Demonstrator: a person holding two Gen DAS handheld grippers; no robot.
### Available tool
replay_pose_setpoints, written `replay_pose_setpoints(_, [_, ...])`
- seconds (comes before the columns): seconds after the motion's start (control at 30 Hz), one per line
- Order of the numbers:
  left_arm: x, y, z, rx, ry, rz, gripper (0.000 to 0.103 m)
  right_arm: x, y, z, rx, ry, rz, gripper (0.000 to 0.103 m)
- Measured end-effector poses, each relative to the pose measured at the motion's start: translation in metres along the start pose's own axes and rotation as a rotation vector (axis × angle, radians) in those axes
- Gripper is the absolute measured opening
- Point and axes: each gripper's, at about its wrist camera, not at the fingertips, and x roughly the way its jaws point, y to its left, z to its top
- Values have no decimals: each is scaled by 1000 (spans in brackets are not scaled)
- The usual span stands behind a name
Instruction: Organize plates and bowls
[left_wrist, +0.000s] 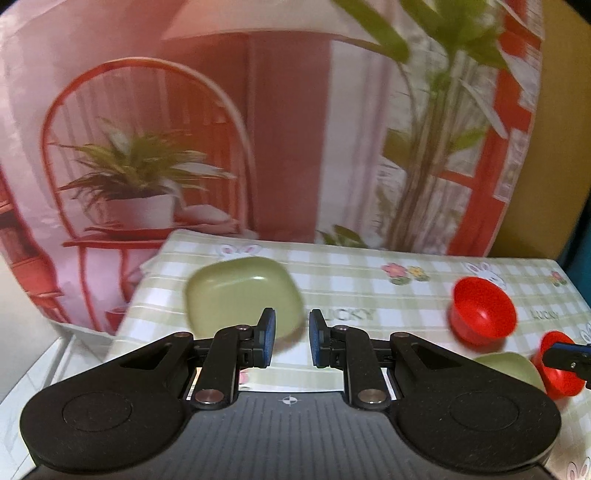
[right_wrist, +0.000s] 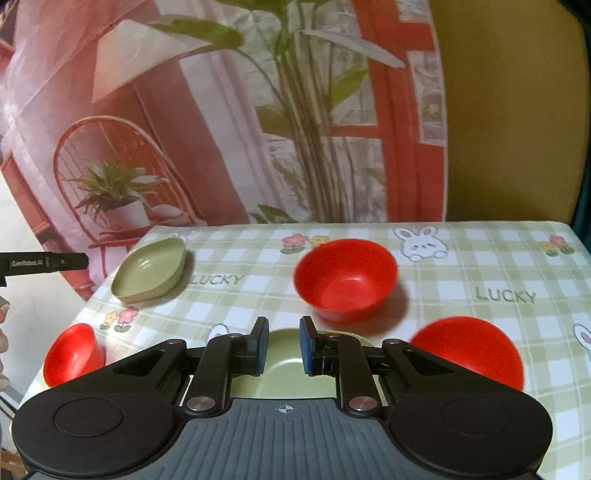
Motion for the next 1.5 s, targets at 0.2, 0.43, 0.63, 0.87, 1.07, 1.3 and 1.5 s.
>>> replay_pose_setpoints(0.2, [-3, 39, 0, -42, -7, 44, 21, 17, 27, 10, -44, 3, 27, 18])
replay_pose_setpoints(0.43, [1, 78, 4, -81, -31, 87, 39, 47, 63, 26, -97, 7, 69, 18])
replay_pose_setpoints(0.63, [20, 104, 6, -99, -16, 101, 40, 79, 94, 37, -147, 11, 98, 18])
replay_pose_setpoints(0.87, [66, 119, 4, -104, 14, 92, 40, 132, 121, 49, -169, 26, 130, 18])
replay_pose_setpoints(1.07, [107, 127, -2, -150, 59, 108, 43, 190, 135, 62, -229, 43, 113, 18])
replay_pose_setpoints(1.3, [142, 134, -8, -187, 121, 93, 44, 243, 142, 68, -254, 95, 97, 20])
replay_pose_setpoints(1.5, [157, 140, -10, -223, 180, 54, 48, 276, 149, 60, -226, 160, 101, 21])
